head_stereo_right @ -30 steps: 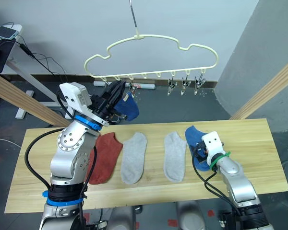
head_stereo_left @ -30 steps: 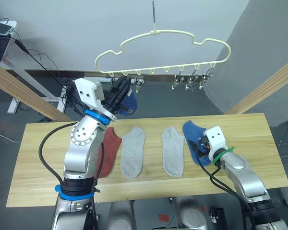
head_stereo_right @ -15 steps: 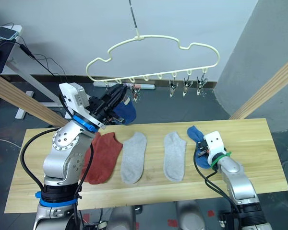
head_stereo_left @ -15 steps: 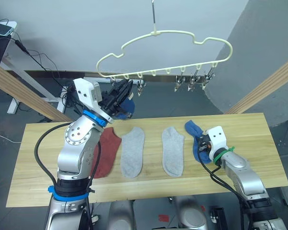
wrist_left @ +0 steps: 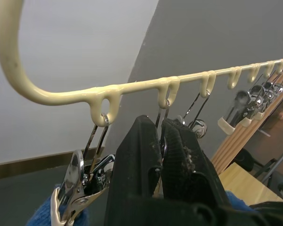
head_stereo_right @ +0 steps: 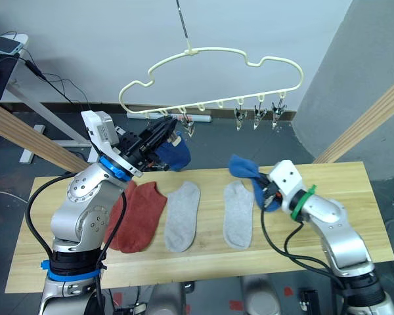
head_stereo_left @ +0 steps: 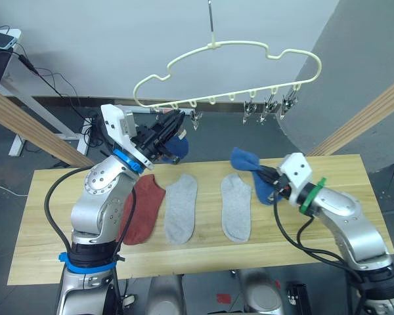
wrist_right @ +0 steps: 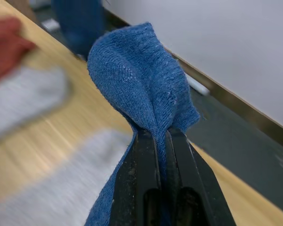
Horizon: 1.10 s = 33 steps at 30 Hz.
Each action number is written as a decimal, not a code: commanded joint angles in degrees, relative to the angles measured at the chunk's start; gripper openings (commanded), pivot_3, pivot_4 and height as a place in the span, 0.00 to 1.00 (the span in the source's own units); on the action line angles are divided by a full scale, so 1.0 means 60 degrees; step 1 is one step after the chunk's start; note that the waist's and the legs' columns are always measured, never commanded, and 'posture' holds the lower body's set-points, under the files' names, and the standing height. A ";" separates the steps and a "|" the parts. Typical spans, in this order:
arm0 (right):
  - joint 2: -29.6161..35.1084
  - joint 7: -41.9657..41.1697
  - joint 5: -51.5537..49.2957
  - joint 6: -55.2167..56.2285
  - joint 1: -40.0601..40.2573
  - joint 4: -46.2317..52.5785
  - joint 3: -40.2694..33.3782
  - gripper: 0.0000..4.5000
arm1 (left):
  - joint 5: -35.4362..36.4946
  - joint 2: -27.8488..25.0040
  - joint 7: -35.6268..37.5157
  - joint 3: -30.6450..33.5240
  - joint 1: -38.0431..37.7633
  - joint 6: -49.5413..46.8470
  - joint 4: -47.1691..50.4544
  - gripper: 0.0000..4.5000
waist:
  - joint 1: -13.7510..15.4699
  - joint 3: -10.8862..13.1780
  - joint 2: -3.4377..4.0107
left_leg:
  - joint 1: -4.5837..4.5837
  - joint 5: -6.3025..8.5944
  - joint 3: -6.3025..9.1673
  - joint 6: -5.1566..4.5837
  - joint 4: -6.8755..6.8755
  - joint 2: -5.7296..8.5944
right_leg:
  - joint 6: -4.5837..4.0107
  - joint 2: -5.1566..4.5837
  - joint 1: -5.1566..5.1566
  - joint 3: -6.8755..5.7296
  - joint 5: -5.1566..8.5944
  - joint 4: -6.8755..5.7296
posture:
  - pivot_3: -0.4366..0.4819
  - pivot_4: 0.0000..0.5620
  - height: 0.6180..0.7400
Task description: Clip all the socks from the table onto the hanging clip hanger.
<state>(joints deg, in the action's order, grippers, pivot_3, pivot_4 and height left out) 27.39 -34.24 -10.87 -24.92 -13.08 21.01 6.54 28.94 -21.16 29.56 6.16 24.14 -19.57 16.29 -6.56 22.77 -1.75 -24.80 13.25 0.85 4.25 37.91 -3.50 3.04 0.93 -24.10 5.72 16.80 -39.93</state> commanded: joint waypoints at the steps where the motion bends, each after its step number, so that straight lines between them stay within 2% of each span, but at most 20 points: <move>1: -0.0452 -0.0063 -0.0152 0.0116 -0.0374 -0.0014 0.0363 0.00 | 0.0274 -0.0046 -0.0047 0.0128 0.0065 -0.0200 0.0546 0.02 | 0.0000 0.0000 0.0000 | 0.0000 0.0000 0.0001 0.0000 0.0000 -0.0001 | 0.0000 0.0000 -0.0001 -0.0001 0.0000 0.0001 | 0.21 0.70 0.92; 11: -0.1590 -0.0114 0.0150 0.0903 -0.1517 -0.1399 0.0932 0.00 | 0.0734 -0.0004 -0.0250 0.0190 0.0216 -0.0864 0.0867 0.02 | 0.0003 0.0000 0.0000 | -0.0002 0.0000 0.0005 0.0000 0.0000 -0.0001 | -0.0001 -0.0003 -0.0002 -0.0008 0.0000 0.0001 | 0.22 0.68 0.92; 33: -0.2043 -0.0509 0.0138 0.1583 -0.1869 -0.1571 0.1295 0.00 | 0.0800 -0.0050 -0.0058 0.0286 0.0194 -0.0853 0.0649 0.02 | -0.0001 0.0000 0.0000 | -0.0002 -0.0001 0.0009 0.0001 0.0000 -0.0005 | -0.0002 -0.0004 -0.0003 -0.0013 -0.0001 -0.0003 | 0.22 0.66 0.92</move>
<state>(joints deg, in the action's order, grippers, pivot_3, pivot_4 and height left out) 15.58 -36.54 -9.63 -16.76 -23.71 10.40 13.87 33.04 -21.13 28.53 7.06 25.25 -25.76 18.22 -6.56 22.77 -1.75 -24.82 13.25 0.90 4.26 37.91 -3.53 3.02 0.91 -24.12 5.64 16.79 -39.94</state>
